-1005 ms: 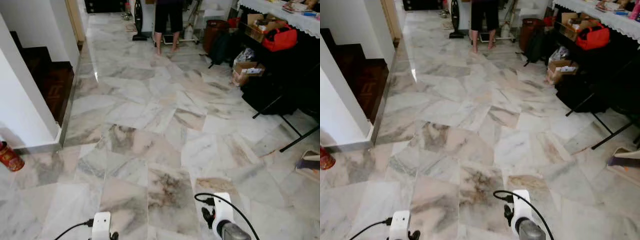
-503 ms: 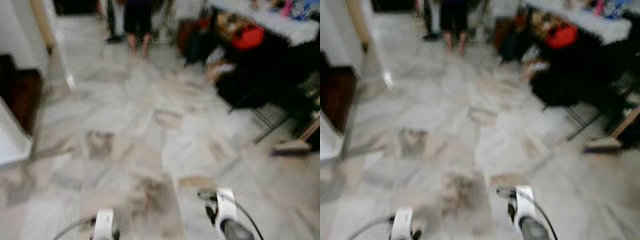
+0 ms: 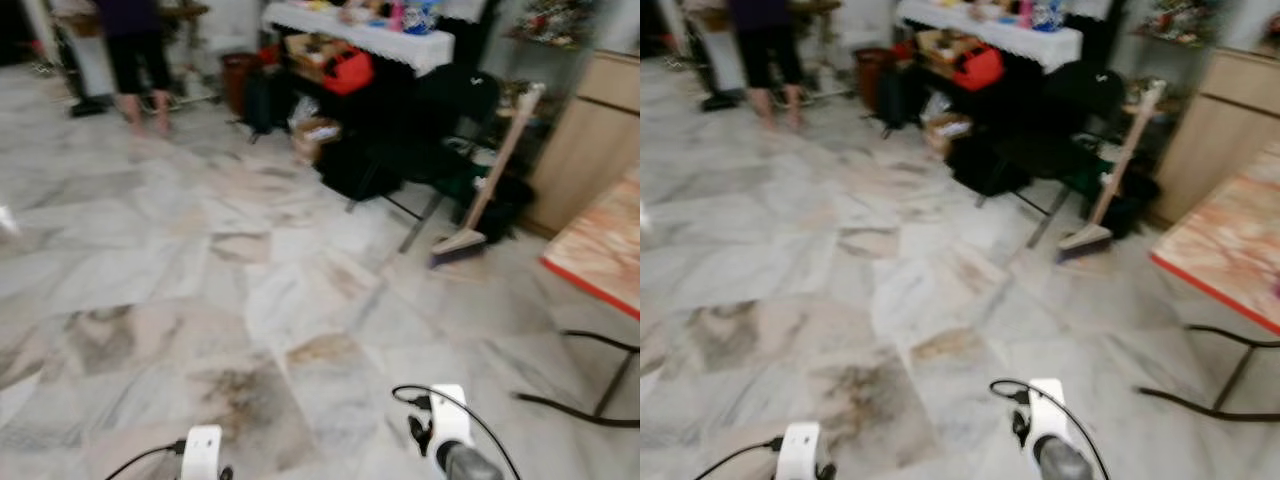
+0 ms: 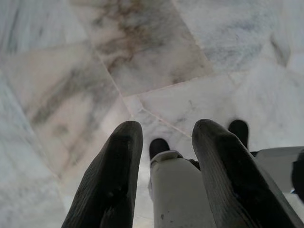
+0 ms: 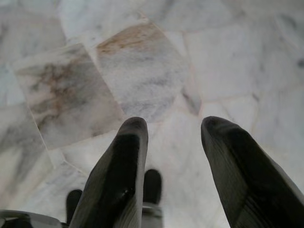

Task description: Setting the table

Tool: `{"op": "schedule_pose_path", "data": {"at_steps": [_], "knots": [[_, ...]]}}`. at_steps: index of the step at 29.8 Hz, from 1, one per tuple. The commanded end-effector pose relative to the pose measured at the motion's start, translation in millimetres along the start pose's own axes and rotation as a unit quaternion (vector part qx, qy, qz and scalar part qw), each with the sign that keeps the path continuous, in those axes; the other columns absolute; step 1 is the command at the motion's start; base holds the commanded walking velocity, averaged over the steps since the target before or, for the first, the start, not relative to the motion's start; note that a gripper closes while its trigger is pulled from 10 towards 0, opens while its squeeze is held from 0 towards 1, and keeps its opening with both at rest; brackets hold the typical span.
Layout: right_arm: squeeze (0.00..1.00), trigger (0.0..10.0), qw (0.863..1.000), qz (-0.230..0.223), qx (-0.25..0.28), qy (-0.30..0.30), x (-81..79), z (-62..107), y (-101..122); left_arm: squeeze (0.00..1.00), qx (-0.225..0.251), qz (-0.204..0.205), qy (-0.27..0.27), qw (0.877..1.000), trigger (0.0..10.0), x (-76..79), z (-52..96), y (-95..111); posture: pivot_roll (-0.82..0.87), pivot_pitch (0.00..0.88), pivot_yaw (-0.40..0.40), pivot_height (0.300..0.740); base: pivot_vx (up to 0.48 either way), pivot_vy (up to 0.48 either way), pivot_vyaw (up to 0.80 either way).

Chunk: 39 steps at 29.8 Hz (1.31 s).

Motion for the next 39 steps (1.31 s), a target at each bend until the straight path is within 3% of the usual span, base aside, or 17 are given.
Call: {"op": "schedule_pose_path", "data": {"at_steps": [1,8,10,23,39], "knots": [[0.0,10.0,1.0,0.0,0.0,-0.008,4.8,0.3,0.2,0.0,0.0,0.003,-0.003,1.0,10.0,2.7,-0.5,0.5,0.06,0.0,-0.015,0.74,0.0,0.0,-0.79],[0.0,10.0,1.0,-0.001,-0.002,-0.01,4.7,0.6,-1.2,0.0,0.0,0.0,-0.004,1.0,10.0,2.5,-0.4,0.7,0.06,0.0,-0.007,0.74,0.0,0.0,-0.79],[0.0,10.0,1.0,-0.004,-0.004,-0.012,3.7,1.1,-3.5,0.0,0.002,-0.017,-0.005,1.0,10.0,1.7,-0.5,1.8,0.06,0.0,-0.004,0.74,0.0,-0.15,-0.79],[0.0,10.0,1.0,-0.006,-0.007,-0.013,2.0,1.2,-4.7,0.0,-0.004,-0.013,0.0,1.0,10.0,-2.8,0.5,-1.5,0.06,0.0,0.004,0.74,0.0,-0.05,-0.79],[0.0,10.0,1.0,-0.01,-0.007,-0.024,7.8,1.5,-4.1,0.0,-0.007,-0.029,-0.013,0.999,10.0,2.6,0.0,-1.4,0.04,0.0,0.013,0.74,0.0,0.0,-0.79]]}}
Point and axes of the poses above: a point about 5 cm out from each wrist's last joint towards the gripper, its own z axis pointing back from the gripper into the wrist, its own y axis along the axis of the wrist's last joint, x = y × z, the point moved 1 cm from there along -z, pointing out of the wrist towards the gripper, and after that the axes turned 15 degrees about z, right-handed, at the moved point
